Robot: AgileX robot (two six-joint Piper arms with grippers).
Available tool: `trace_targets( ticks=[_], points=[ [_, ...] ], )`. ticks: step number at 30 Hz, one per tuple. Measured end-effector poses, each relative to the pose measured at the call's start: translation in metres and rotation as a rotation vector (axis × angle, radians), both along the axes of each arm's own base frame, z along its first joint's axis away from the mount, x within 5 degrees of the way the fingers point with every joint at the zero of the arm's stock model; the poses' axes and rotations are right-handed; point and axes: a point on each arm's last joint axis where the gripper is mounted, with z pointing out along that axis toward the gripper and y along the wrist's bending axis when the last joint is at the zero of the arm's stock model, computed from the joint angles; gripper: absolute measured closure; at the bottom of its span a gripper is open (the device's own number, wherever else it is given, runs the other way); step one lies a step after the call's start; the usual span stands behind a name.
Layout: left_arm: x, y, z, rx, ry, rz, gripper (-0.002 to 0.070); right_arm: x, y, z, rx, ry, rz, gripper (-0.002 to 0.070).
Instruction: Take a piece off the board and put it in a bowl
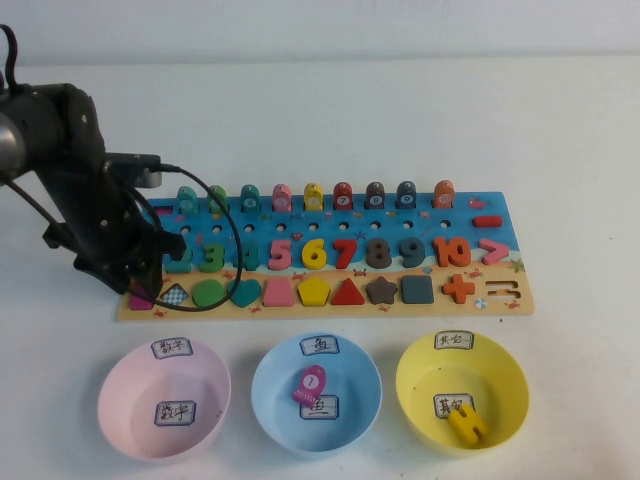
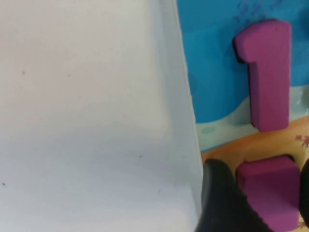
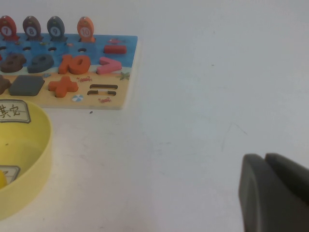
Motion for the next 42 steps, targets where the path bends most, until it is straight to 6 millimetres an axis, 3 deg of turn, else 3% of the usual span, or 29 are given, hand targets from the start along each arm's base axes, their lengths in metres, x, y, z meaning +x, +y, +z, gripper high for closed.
trace_targets(
  ticks=[10,42],
  points=[
    [-0.0001,-0.0016,0.0001,-0.016,0.008,0.007,0.0468,0.0000,0.0000,0.0000,0.000,0.000,0.000,0.0694],
    [-0.0013,-0.0017,0.0028,-0.021,0.008,0.011,0.0482,0.0000,0.0000,0.0000,0.000,0.000,0.000,0.0694]
  ],
)
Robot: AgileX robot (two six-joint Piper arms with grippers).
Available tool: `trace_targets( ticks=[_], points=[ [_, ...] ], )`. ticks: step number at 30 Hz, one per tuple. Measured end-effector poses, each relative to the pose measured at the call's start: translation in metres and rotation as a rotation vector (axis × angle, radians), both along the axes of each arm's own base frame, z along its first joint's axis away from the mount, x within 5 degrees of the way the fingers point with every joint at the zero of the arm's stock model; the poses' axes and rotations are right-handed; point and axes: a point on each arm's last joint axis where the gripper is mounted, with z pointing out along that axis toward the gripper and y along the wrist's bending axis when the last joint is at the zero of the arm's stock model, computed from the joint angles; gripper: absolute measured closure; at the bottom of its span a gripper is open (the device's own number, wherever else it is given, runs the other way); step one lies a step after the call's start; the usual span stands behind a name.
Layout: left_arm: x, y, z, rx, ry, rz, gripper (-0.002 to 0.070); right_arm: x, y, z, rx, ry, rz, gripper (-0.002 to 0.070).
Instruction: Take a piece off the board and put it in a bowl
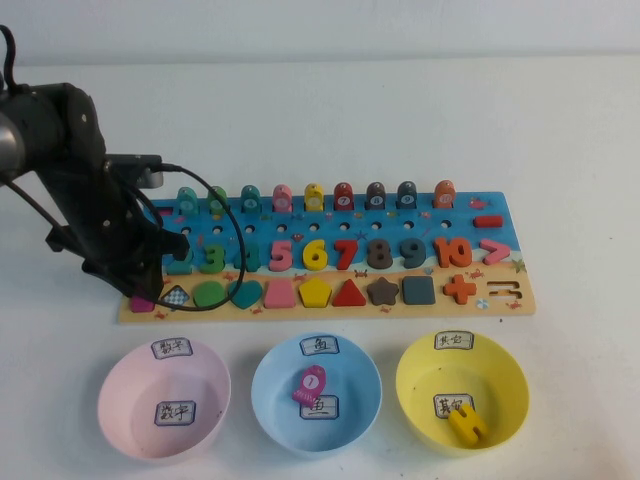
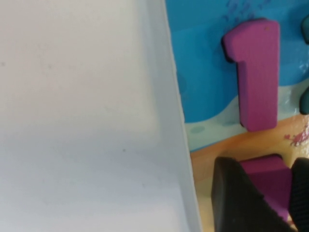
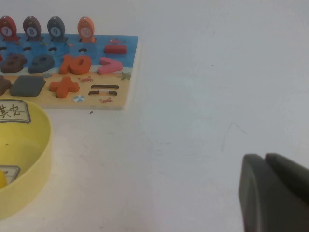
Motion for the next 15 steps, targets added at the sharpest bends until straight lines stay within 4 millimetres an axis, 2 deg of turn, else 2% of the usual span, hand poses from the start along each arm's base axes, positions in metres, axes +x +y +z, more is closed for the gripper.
trace_targets(
  ticks=[15],
  points=[
    [-0.007,-0.002,0.017,-0.008,-0.020,-0.008,0.0483,0.000,0.000,0.000,0.000,0.000,0.000,0.0694]
  ],
)
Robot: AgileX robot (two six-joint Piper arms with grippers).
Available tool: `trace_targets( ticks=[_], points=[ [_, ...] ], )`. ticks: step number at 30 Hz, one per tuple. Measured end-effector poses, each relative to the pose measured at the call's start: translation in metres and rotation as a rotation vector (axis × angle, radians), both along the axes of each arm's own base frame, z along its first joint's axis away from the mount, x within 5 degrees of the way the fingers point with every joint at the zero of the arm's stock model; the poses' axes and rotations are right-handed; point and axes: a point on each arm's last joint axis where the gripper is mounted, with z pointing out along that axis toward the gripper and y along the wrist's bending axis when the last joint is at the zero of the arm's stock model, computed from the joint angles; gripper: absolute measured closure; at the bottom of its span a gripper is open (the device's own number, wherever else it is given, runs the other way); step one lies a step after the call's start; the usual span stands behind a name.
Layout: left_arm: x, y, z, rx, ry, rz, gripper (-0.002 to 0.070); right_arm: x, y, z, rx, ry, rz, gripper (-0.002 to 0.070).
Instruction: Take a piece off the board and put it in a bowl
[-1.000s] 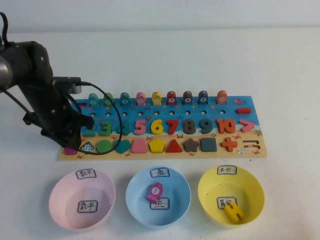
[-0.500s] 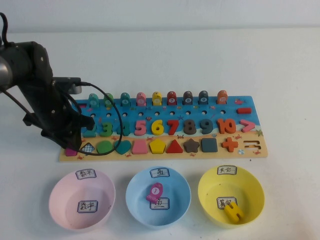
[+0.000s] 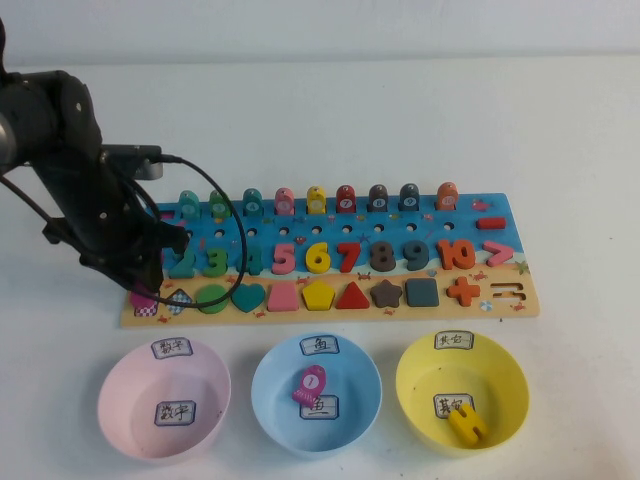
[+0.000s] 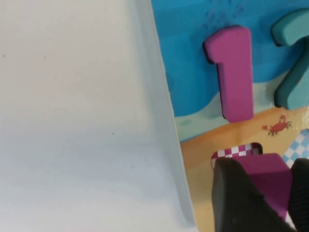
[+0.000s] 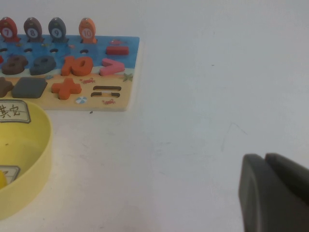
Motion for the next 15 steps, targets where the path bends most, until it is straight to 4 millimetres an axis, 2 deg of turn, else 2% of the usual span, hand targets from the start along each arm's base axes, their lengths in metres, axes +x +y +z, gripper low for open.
trace_targets(
  ticks=[6,12,15],
  points=[
    [-0.002,0.000,0.009,-0.004,-0.023,-0.002,0.0483,0.000,0.000,0.000,0.000,0.000,0.000,0.0694],
    [-0.014,0.001,0.052,-0.022,-0.129,-0.005,0.0484,0.000,0.000,0.000,0.000,0.000,0.000,0.0694],
    [-0.025,-0.006,0.073,-0.022,-0.170,-0.033,0.0484,0.000,0.000,0.000,0.000,0.000,0.000,0.0694]
  ],
)
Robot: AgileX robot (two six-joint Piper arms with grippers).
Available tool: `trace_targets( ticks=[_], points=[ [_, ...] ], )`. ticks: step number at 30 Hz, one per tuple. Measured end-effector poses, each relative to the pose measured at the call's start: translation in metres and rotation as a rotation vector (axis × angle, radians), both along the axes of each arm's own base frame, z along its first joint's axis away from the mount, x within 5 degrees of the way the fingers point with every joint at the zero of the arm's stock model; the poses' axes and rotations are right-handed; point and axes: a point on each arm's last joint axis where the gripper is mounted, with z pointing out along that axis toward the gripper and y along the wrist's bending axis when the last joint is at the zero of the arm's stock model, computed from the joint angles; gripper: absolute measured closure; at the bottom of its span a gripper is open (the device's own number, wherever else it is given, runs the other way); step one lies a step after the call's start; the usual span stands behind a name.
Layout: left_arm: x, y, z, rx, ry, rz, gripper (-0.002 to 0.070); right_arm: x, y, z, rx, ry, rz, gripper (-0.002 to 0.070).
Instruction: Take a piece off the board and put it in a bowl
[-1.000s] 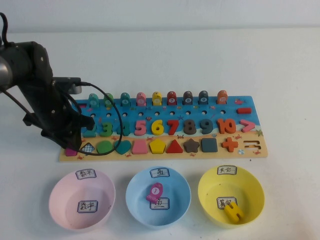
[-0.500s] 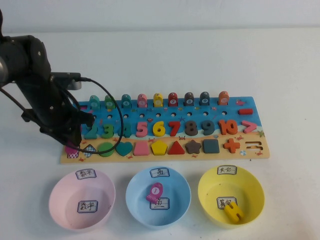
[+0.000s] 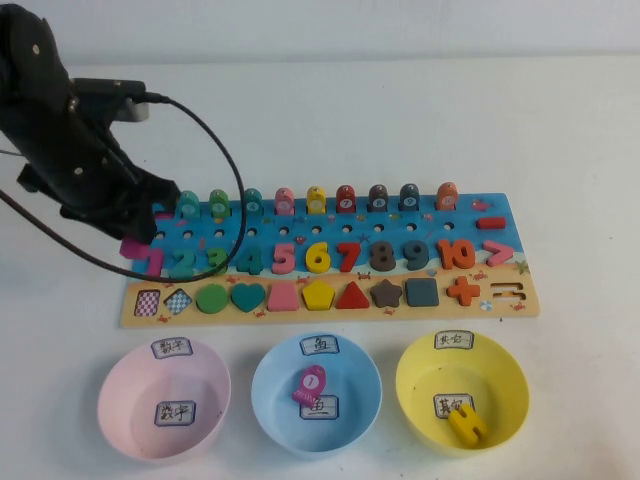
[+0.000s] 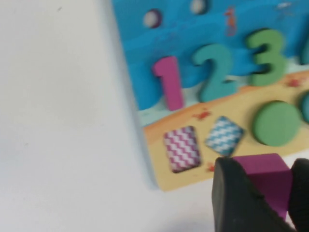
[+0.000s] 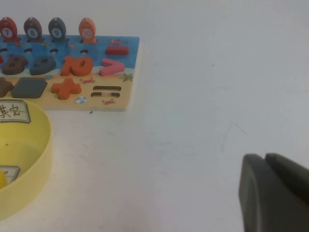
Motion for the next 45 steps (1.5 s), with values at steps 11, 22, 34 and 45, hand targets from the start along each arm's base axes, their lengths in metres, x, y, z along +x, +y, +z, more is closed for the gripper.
trace_targets(
  ticks=[11,22,34,45],
  points=[
    [-0.058,-0.104,0.025,0.027,-0.028,-0.330,0.0484,0.000,0.000,0.000,0.000,0.000,0.000,0.0694],
    [-0.105,-0.170,0.025,0.013,-0.052,-0.553,0.0484,0.000,0.000,0.000,0.000,0.000,0.000,0.0694],
    [-0.126,-0.213,0.018,-0.068,-0.133,-0.643,0.0484,0.000,0.000,0.000,0.000,0.000,0.000,0.0694],
    [-0.120,-0.234,-0.018,-0.096,-0.082,-0.634,0.0484,0.000,0.000,0.000,0.000,0.000,0.000,0.0694]
  ],
)
